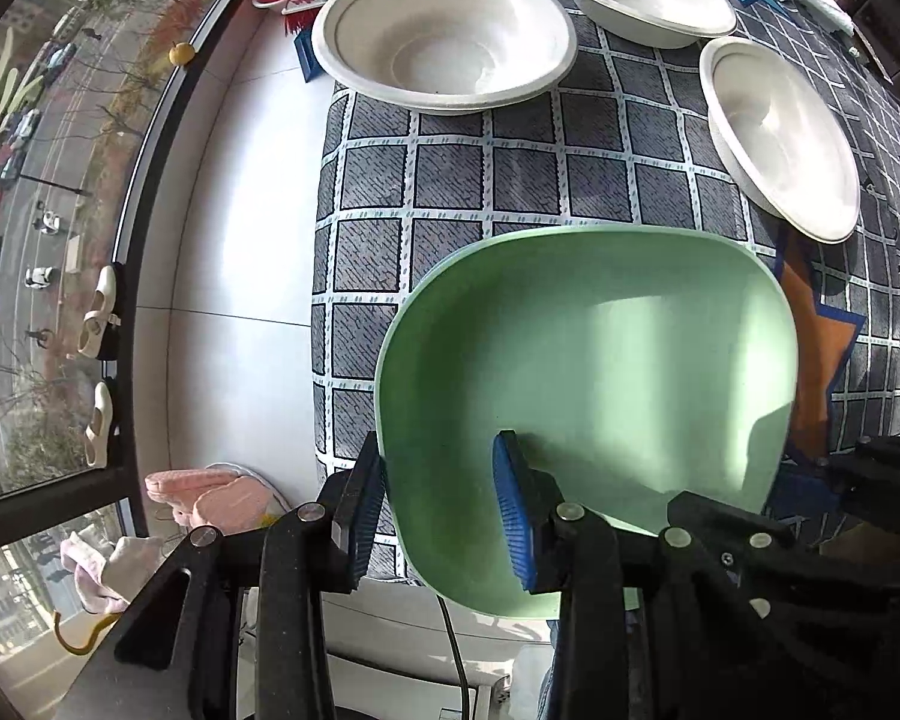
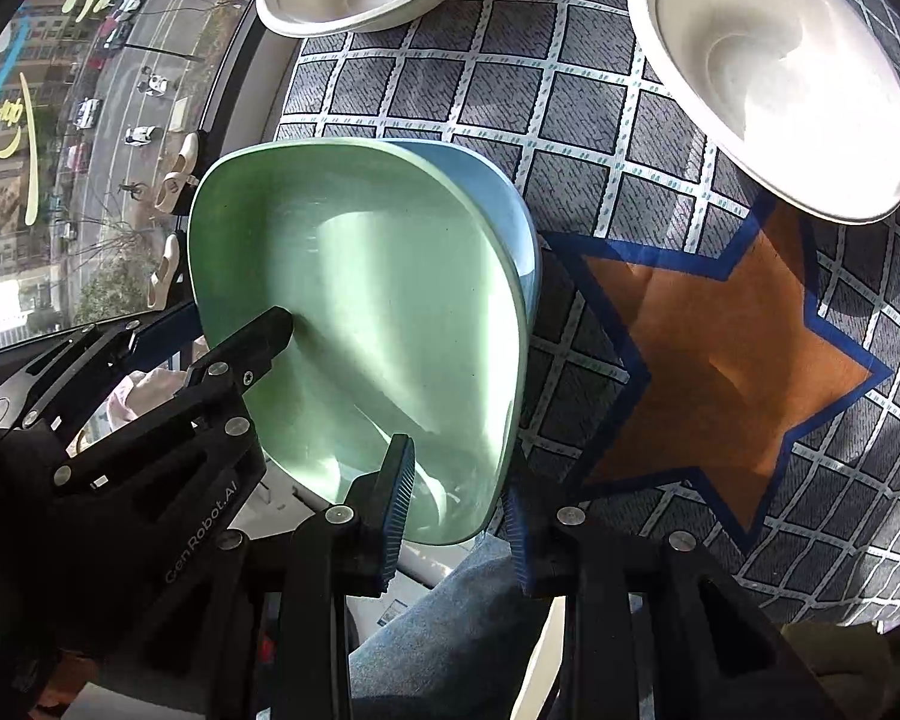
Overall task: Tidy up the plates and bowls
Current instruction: 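Carry the green bowl and lower it onto the blue bowl, then open the right tool and move it to a white bowl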
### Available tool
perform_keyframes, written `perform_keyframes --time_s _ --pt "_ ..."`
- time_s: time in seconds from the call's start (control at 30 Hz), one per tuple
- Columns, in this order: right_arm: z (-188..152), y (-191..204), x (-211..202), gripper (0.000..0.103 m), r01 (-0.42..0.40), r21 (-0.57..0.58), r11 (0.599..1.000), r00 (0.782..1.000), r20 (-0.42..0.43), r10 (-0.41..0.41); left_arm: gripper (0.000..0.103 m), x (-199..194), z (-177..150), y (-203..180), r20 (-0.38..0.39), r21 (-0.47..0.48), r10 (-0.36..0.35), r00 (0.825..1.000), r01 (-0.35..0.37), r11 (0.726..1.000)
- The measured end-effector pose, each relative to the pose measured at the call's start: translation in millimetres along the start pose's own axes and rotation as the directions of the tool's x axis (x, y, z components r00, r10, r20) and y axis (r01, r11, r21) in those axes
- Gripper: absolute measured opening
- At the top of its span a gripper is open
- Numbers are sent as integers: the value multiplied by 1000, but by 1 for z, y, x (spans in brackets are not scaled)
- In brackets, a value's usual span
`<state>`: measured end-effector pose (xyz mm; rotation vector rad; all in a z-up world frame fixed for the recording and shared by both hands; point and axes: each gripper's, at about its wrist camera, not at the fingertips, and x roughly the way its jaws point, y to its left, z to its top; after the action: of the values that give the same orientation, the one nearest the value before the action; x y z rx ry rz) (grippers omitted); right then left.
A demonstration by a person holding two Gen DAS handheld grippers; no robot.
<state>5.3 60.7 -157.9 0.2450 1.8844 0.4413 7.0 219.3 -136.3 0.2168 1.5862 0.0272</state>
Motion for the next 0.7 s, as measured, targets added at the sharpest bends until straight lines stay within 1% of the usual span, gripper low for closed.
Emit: perform_keyframes --time_s 0.07,0.17,0.23,0.27,0.3,0.33,0.37,0.4,0.47,0.57,0.7 --pt "2 -4 0 32 15 9 1000 1000 -2 -15 38 8 2 1 -7 6 -2 1000 2 1000" --pt "10 -4 5 32 18 21 1000 1000 3 -18 47 13 1 0 -25 7 9 1000 -9 1000" --pt "12 -4 2 33 30 31 999 999 20 -31 69 13 0 2 -23 -3 18 1000 -18 1000" --pt "11 -7 -1 34 28 42 999 999 28 -29 71 12 -1 4 -14 -9 21 1000 -22 1000" --pt "10 -11 -5 43 24 54 998 999 36 -26 72 10 -2 6 -8 -12 22 1000 -22 1000" --pt "5 -20 -14 62 25 67 997 998 51 -28 74 9 -2 9 -4 -15 15 1000 -15 1000" --pt "2 -26 -21 73 19 79 997 997 73 -25 76 8 -3 13 1 -20 2 1000 -2 1000" --pt "-2 -33 -28 88 5 88 996 995 97 -14 77 6 -4 15 8 -26 -8 1000 8 1000" --pt "-12 -48 -39 90 -2 114 993 993 120 -12 78 -1 -6 15 23 -28 -26 999 27 999" --pt "-25 -75 -44 90 7 187 982 992 125 -31 78 -10 -6 6 36 -21 -64 997 64 998" --pt "-51 -116 -46 90 1 320 947 992 120 -41 78 -22 -2 -15 44 5 -128 991 128 992"
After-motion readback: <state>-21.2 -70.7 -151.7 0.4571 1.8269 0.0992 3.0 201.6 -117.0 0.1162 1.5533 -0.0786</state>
